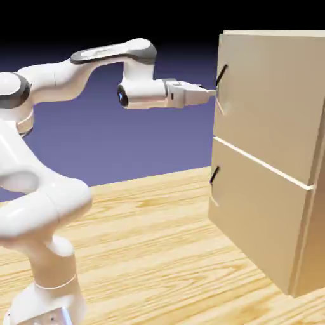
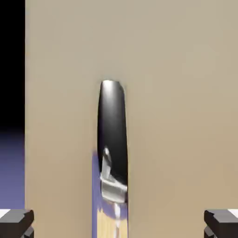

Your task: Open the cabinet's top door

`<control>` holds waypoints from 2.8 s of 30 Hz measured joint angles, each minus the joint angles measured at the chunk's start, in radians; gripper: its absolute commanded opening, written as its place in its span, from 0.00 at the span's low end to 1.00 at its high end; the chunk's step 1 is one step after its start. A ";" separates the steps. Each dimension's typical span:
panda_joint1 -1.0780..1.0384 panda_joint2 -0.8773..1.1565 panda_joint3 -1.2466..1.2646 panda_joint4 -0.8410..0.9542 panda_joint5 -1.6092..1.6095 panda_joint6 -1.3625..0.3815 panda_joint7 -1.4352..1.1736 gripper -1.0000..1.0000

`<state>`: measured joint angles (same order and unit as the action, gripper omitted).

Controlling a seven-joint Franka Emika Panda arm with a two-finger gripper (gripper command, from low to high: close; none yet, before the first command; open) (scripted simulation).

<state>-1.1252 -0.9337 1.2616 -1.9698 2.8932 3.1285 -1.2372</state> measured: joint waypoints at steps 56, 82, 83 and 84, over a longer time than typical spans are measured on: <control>0.979 -0.383 -1.456 -0.951 -1.488 -1.013 0.409 0.00; 1.391 -0.057 -2.372 -0.316 -2.198 -1.864 0.369 0.00; 1.428 -0.051 -2.401 -0.280 -2.211 -1.891 0.371 0.00; 1.464 -0.047 -2.429 -0.244 -2.223 -1.917 0.374 0.00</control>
<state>0.3386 -0.9807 -1.1675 -2.2143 0.6703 1.2114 -0.8636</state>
